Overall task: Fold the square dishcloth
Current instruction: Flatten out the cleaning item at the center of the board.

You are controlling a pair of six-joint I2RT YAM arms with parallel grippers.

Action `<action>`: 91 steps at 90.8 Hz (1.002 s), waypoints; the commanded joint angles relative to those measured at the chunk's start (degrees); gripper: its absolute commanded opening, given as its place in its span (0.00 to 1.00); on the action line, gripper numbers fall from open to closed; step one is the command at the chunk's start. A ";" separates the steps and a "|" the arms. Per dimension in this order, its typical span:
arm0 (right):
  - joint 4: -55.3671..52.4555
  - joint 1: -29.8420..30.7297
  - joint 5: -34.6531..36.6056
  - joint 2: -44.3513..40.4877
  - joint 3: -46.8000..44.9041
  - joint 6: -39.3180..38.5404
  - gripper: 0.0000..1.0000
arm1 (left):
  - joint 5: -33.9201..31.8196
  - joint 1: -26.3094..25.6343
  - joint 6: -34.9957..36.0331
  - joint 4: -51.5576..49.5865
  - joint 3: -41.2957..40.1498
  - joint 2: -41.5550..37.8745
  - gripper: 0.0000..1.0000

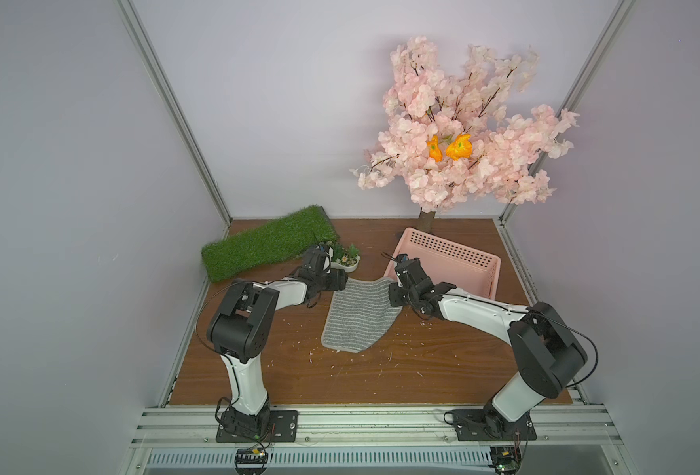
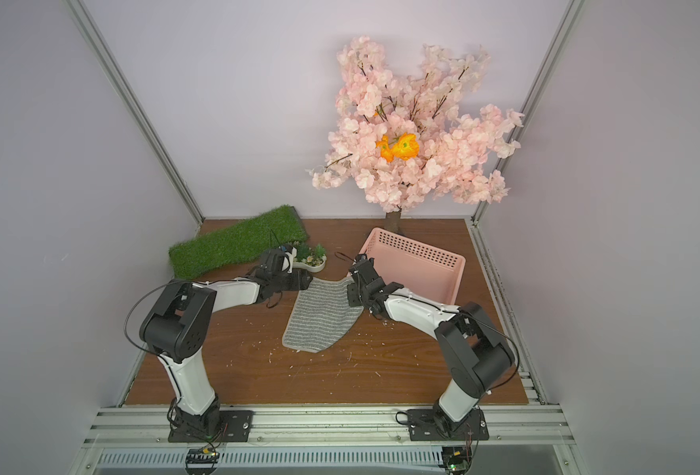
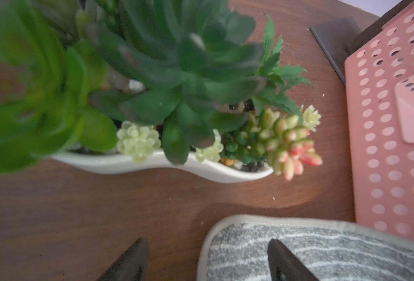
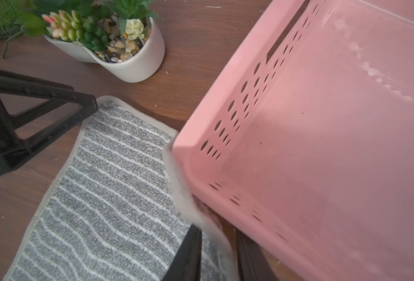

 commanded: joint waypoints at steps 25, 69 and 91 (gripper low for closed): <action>3.29 -0.86 0.64 -2.21 0.08 0.44 0.28 | -0.83 -2.10 4.19 -3.85 2.27 3.78 0.68; 1.19 -0.80 2.00 -4.67 0.42 -0.12 0.38 | -3.09 -2.81 1.60 -2.19 -1.82 0.47 0.01; 1.16 -0.45 -0.58 -5.30 0.90 -1.39 0.45 | -13.10 -2.00 -3.76 0.42 -11.26 -13.06 0.01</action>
